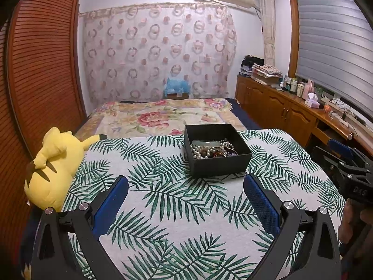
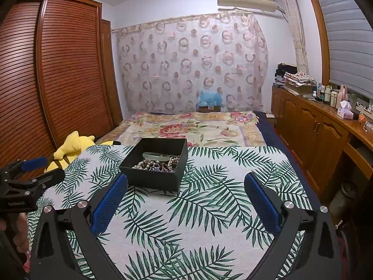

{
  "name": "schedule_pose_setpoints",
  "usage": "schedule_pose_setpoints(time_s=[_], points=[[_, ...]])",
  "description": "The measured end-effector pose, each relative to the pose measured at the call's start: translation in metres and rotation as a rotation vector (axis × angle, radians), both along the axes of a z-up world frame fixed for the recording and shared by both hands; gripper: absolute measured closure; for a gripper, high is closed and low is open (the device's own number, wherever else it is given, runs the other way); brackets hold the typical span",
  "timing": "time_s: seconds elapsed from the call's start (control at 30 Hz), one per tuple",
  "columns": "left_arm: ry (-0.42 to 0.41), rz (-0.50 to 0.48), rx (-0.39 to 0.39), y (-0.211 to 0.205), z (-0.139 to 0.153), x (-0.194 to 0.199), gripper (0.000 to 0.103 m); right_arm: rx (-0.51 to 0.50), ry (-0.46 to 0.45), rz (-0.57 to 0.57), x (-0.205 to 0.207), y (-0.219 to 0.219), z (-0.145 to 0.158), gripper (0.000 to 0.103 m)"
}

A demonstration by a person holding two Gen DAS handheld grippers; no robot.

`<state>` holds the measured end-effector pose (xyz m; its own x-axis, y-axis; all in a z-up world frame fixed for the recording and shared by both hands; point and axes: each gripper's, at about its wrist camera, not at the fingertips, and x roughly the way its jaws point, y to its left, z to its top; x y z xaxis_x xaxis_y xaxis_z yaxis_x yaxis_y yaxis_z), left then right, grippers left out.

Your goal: Organize jewelry

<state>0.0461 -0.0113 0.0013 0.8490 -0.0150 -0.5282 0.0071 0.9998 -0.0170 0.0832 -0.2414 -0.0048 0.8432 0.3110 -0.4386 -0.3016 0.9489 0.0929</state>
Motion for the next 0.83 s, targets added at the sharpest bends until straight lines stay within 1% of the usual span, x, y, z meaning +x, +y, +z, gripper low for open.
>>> schedule_pose_setpoints(time_s=[0.83], points=[[-0.001,-0.001,-0.003,0.0014,0.0022,-0.0010,0.008,-0.002,-0.003,0.000,-0.0005,0.0029,-0.0022,0.002]])
